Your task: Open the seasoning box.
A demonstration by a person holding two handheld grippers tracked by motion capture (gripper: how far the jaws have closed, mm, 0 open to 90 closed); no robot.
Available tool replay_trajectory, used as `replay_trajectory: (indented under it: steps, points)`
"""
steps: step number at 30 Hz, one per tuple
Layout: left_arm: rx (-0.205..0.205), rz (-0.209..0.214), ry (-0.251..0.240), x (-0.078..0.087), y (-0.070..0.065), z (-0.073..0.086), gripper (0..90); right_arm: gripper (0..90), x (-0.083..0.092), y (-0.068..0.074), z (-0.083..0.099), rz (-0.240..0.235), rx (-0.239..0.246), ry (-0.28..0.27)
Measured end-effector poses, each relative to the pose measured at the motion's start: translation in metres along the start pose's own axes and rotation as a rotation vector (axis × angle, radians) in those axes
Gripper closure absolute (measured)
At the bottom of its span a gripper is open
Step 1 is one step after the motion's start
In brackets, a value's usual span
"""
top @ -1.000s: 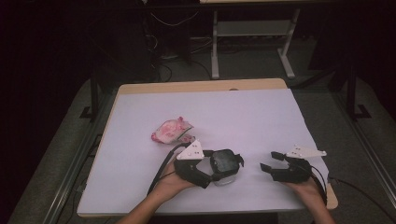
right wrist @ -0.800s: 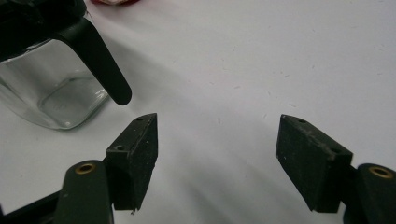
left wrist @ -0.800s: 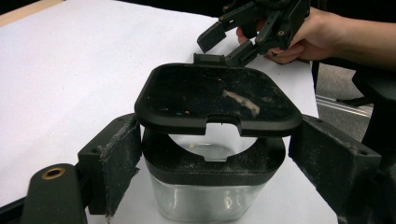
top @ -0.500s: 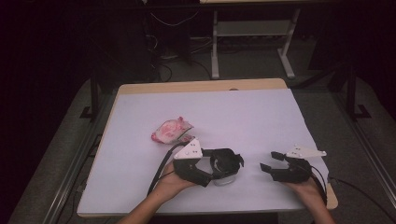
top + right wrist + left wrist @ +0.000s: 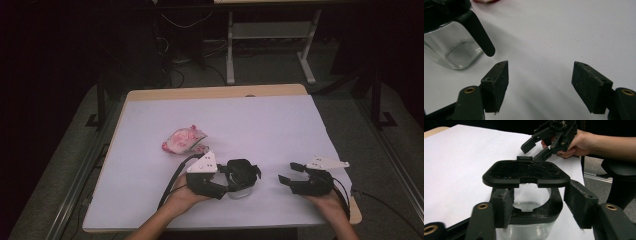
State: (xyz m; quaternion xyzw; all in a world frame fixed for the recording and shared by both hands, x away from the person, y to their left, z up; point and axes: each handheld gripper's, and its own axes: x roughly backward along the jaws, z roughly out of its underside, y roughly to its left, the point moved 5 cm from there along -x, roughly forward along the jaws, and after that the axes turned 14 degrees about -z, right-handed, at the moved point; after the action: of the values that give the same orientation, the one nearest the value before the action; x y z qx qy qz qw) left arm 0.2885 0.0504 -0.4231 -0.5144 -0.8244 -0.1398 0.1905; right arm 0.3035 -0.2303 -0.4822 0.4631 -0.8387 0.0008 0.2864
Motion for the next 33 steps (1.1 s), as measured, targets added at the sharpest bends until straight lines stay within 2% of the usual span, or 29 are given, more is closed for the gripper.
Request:
replay_trajectory:
  steps: [2,8,10,13,17,22,29,33]
  points:
    - [-0.009,-0.009,0.007,0.0,0.0,0.001,50.0,29.3,0.0,0.0,0.0,-0.001,0.003,0.001]
    - [0.002,-0.014,0.011,0.001,0.003,0.0,65.8,29.3,0.0,0.0,0.0,-0.002,0.001,0.001]
    - [-0.005,-0.036,0.021,0.001,0.006,0.001,75.1,29.3,0.0,0.0,0.0,-0.003,0.0,0.003]
    - [0.007,-0.045,0.028,0.001,0.009,0.001,88.7,29.3,0.0,0.0,0.0,-0.001,0.003,0.002]
    - [-0.015,-0.049,0.033,0.001,0.008,0.001,89.9,29.4,-0.001,0.0,0.0,-0.002,0.002,0.005]
    - [-0.008,-0.03,0.03,0.001,0.009,0.001,90.0,29.3,0.0,0.0,0.0,-0.003,0.001,0.002]
    - [-0.012,-0.03,0.022,0.001,0.011,-0.006,90.0,29.3,0.0,0.0,0.0,-0.002,0.001,0.002]
    - [0.012,-0.023,0.017,0.001,0.01,-0.01,90.0,29.3,0.0,0.0,0.0,-0.004,0.001,0.002]
